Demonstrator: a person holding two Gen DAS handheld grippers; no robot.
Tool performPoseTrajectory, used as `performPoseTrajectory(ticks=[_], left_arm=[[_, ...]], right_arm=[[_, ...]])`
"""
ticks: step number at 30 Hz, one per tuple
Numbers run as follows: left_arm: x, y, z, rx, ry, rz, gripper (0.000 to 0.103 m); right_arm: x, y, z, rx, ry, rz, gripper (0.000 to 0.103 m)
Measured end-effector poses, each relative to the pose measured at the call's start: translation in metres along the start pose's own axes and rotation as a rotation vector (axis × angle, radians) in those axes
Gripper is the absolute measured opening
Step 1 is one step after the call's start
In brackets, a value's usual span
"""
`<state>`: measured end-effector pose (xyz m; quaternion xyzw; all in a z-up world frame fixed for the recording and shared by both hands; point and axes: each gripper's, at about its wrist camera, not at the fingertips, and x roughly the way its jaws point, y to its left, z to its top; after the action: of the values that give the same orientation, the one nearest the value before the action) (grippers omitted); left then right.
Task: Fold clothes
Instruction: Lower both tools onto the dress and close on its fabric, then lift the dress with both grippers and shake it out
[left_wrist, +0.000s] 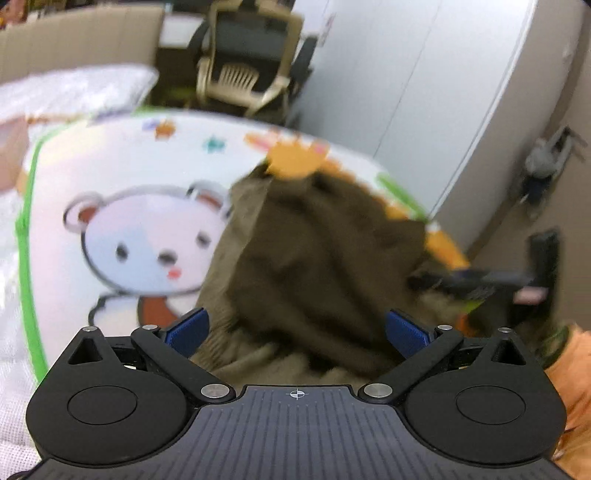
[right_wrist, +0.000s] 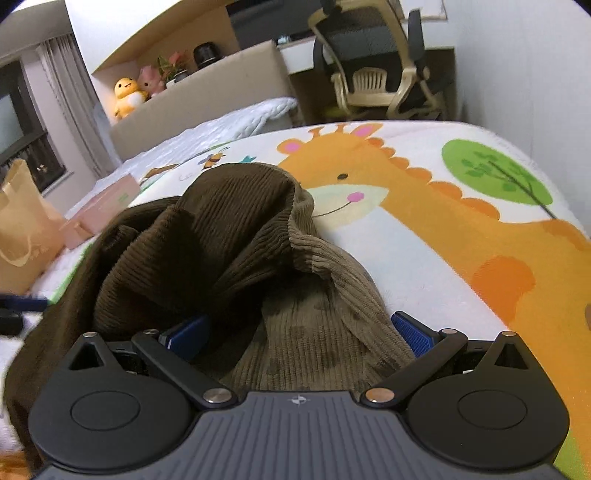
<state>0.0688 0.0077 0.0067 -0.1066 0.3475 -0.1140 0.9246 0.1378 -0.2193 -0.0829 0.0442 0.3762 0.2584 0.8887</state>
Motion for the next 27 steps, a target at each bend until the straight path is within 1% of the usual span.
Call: performPoseTrajectory(ticks=[2, 4, 5, 7, 9, 10, 11, 12, 13, 14, 15, 16, 17, 18, 19, 20, 21, 22, 24, 27], left_arm=[[-0.003, -0.017, 0.004, 0.018, -0.01, -0.054, 0.103], [0.008, -0.032, 0.003, 0.031, 0.024, -0.09, 0.103], [0.017, -0.039, 0.001, 0.037, 0.048, -0.092, 0.103], [0.039, -0.049, -0.004, 0.053, 0.096, -0.052, 0.103], [0.057, -0.051, -0.007, 0.07, 0.116, -0.015, 0.094], [0.064, -0.052, -0.007, 0.08, 0.121, -0.009, 0.066], [0.068, -0.052, -0.006, 0.087, 0.122, -0.011, 0.053], [0.069, -0.049, -0.005, 0.089, 0.12, -0.008, 0.053], [0.071, -0.047, -0.005, 0.091, 0.118, -0.006, 0.043], [0.072, -0.045, -0.004, 0.093, 0.116, -0.004, 0.029], [0.072, -0.041, -0.003, 0.091, 0.112, -0.005, 0.025], [0.069, -0.035, 0.0, 0.081, 0.102, -0.011, 0.018], [0.063, -0.028, 0.005, 0.074, 0.076, -0.002, 0.011], [0.055, -0.019, 0.012, 0.07, 0.037, 0.02, 0.011], [0.046, -0.01, 0.018, 0.067, -0.001, 0.042, 0.011], [0.038, 0.0, 0.026, 0.062, -0.044, 0.076, 0.01], [0.031, 0.013, 0.035, 0.056, -0.093, 0.13, 0.009], [0.026, 0.027, 0.043, 0.047, -0.133, 0.187, 0.009], [0.02, 0.055, 0.056, 0.019, -0.187, 0.284, 0.009], [0.023, 0.091, 0.063, -0.054, -0.201, 0.337, 0.009]], right_arm=[[0.0, 0.003, -0.003, -0.012, -0.009, -0.021, 0.103], [0.0, 0.006, -0.005, -0.024, -0.019, -0.042, 0.103], [0.0, 0.007, -0.007, -0.03, -0.023, -0.053, 0.103], [0.0, 0.01, -0.009, -0.042, -0.032, -0.074, 0.103], [-0.003, 0.009, -0.011, -0.036, -0.04, -0.065, 0.103], [-0.005, 0.006, -0.011, -0.022, -0.046, -0.053, 0.103], [-0.007, 0.003, -0.011, -0.006, -0.056, -0.043, 0.103], [-0.012, 0.001, -0.011, 0.002, -0.075, -0.04, 0.103], [-0.017, 0.001, -0.01, 0.003, -0.102, -0.041, 0.103], [-0.023, 0.001, -0.009, -0.006, -0.131, -0.045, 0.103], [-0.03, 0.005, -0.007, -0.033, -0.165, -0.055, 0.103], [-0.038, 0.009, -0.005, -0.068, -0.2, -0.069, 0.1], [-0.045, 0.015, -0.002, -0.107, -0.229, -0.079, 0.093], [-0.051, 0.021, 0.0, -0.149, -0.248, -0.085, 0.09], [-0.055, 0.029, 0.003, -0.188, -0.254, -0.08, 0.085], [-0.058, 0.036, 0.006, -0.223, -0.252, -0.067, 0.076], [-0.058, 0.044, 0.009, -0.251, -0.243, -0.049, 0.072], [-0.057, 0.051, 0.012, -0.272, -0.225, -0.027, 0.07], [-0.047, 0.066, 0.016, -0.315, -0.188, 0.005, 0.07], [-0.017, 0.084, 0.02, -0.345, -0.125, 0.026, 0.07]])
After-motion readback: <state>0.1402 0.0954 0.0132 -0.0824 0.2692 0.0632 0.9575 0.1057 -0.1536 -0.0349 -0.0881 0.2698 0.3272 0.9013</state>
